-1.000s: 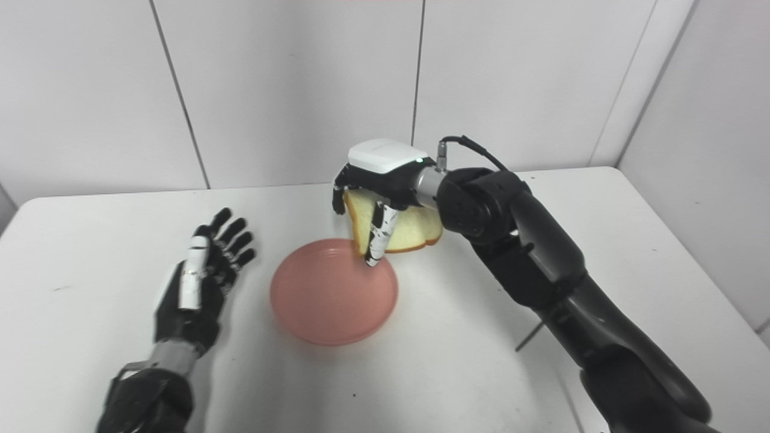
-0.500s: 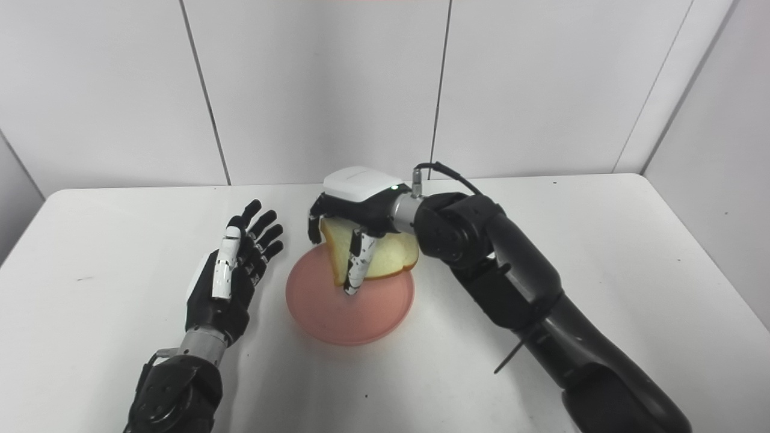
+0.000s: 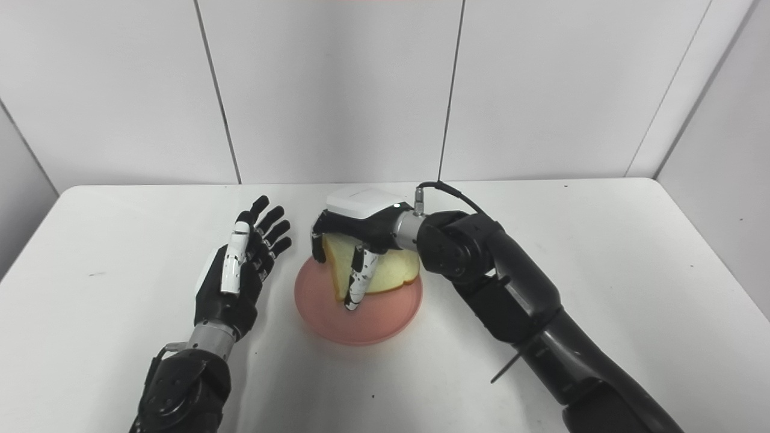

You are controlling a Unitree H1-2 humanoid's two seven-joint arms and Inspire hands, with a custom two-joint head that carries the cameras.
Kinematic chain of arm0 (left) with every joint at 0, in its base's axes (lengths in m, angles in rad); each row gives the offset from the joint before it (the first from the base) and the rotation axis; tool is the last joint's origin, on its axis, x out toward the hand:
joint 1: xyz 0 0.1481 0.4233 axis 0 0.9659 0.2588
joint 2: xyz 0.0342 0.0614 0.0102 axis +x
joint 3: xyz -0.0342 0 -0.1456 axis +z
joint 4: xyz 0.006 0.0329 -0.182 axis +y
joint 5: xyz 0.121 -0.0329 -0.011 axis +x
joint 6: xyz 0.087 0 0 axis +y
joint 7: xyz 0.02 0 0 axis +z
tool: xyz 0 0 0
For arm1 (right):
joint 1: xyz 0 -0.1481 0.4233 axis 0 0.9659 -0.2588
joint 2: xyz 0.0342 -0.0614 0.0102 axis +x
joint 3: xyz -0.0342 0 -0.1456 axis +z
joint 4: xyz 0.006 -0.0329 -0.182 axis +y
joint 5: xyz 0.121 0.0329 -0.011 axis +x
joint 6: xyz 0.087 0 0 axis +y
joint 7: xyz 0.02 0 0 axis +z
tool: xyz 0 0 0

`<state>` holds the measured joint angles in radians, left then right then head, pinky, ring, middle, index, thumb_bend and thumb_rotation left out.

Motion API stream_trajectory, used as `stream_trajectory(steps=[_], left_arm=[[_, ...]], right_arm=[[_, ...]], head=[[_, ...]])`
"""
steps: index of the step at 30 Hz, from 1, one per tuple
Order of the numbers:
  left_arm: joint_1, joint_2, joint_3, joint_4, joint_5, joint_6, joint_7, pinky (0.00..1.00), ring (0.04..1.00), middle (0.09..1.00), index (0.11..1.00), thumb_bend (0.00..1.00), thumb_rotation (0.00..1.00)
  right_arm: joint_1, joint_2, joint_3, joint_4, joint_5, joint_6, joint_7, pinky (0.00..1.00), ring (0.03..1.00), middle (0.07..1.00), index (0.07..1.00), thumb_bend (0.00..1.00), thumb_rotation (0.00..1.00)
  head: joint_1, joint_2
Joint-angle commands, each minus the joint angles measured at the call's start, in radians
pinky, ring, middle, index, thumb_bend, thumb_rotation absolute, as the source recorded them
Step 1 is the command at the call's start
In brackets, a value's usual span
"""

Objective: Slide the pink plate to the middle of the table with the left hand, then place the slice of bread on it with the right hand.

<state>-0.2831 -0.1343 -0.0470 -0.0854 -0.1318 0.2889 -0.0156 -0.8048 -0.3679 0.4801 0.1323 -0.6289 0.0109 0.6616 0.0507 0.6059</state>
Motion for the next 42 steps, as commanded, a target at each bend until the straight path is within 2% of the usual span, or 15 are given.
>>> stream_trajectory(steps=[1,6,7,12,16,17,18,19,21,23,25,27,28,35,42], left_arm=[[-0.041,-0.016,-0.005,-0.042,-0.002,0.004,0.003,0.91,0.918,0.926,0.932,0.43,1.0],[-0.041,-0.015,-0.005,-0.052,-0.004,0.014,0.0,0.92,0.921,0.928,0.935,0.43,1.0],[-0.041,-0.016,-0.004,-0.054,-0.003,0.015,0.002,0.92,0.921,0.927,0.932,0.43,1.0],[-0.042,-0.019,-0.002,-0.056,0.001,0.015,0.008,0.91,0.917,0.921,0.922,0.42,1.0],[-0.042,-0.021,-0.002,-0.055,0.002,0.009,0.009,0.9,0.912,0.916,0.916,0.42,1.0],[-0.042,-0.02,-0.002,-0.054,0.001,0.008,0.008,0.9,0.913,0.918,0.917,0.42,1.0],[-0.043,-0.021,-0.002,-0.055,0.002,0.011,0.009,0.9,0.914,0.919,0.918,0.42,1.0],[-0.043,-0.019,-0.003,-0.055,0.003,0.013,0.008,0.9,0.912,0.917,0.917,0.42,1.0],[-0.043,-0.017,-0.005,-0.057,0.005,0.014,0.007,0.9,0.913,0.918,0.919,0.43,1.0],[-0.043,-0.017,-0.003,-0.056,0.004,0.012,0.007,0.9,0.912,0.917,0.918,0.43,1.0],[-0.043,-0.017,-0.002,-0.056,0.001,0.012,0.005,0.9,0.911,0.916,0.917,0.43,1.0],[-0.043,-0.013,-0.002,-0.056,-0.004,0.01,0.0,0.91,0.917,0.923,0.923,0.43,1.0],[-0.044,-0.011,-0.001,-0.055,-0.006,0.008,-0.003,0.91,0.92,0.926,0.926,0.43,1.0],[-0.044,-0.011,0.0,-0.062,0.0,0.017,0.001,0.89,0.912,0.916,0.917,0.42,1.0],[-0.044,-0.005,0.002,-0.058,-0.006,0.012,-0.008,0.9,0.917,0.923,0.922,0.43,1.0]], right_arm=[[-0.029,0.006,-0.008,-0.015,0.004,-0.038,-0.034,0.25,0.309,0.477,0.488,0.53,0.0],[-0.024,0.009,-0.003,-0.003,-0.005,-0.047,-0.043,0.29,0.352,0.467,0.498,0.52,0.0],[-0.025,0.01,0.0,-0.003,-0.009,-0.043,-0.04,0.35,0.416,0.453,0.517,0.52,0.0],[-0.025,0.013,0.001,0.0,-0.009,-0.01,-0.018,0.48,0.532,0.491,0.495,0.52,0.0],[-0.025,0.015,-0.001,-0.001,-0.017,0.01,-0.009,0.53,0.576,0.496,0.492,0.53,0.0],[-0.024,0.016,-0.002,-0.003,-0.024,0.019,-0.009,0.56,0.621,0.612,0.494,0.52,0.08],[-0.023,0.016,-0.003,-0.007,-0.028,0.023,-0.012,0.57,0.636,0.652,0.495,0.52,0.11],[-0.023,0.016,-0.005,-0.011,-0.031,0.025,-0.015,0.6,0.667,0.692,0.617,0.62,0.14],[-0.022,0.015,-0.007,-0.022,-0.035,0.028,-0.016,0.66,0.72,0.75,0.74,0.71,0.23],[-0.024,0.012,-0.003,-0.032,-0.046,0.03,-0.008,0.7,0.758,0.784,0.789,0.75,0.33],[-0.025,0.01,-0.004,-0.036,-0.046,0.031,0.001,0.72,0.771,0.795,0.801,0.76,0.36],[-0.027,0.009,-0.004,-0.039,-0.046,0.041,0.017,0.76,0.822,0.843,0.842,0.79,0.4],[-0.028,0.008,-0.002,-0.04,-0.049,0.048,0.025,0.81,0.882,0.899,0.889,0.83,0.47],[-0.03,0.004,0.008,-0.056,-0.08,0.086,0.082,0.82,0.921,0.974,0.951,0.91,0.6],[-0.029,0.005,0.007,-0.062,-0.091,0.094,0.109,0.82,0.924,0.977,0.965,0.93,0.62]], head=[[0.001,0.0],[0.002,0.004],[0.002,0.004],[0.001,0.008],[0.002,0.009],[0.002,0.009],[0.003,0.011],[0.003,0.011],[0.002,0.012],[0.002,0.012],[0.0,0.013],[0.0,0.014],[0.0,0.014],[-0.003,0.016],[-0.006,0.02]])
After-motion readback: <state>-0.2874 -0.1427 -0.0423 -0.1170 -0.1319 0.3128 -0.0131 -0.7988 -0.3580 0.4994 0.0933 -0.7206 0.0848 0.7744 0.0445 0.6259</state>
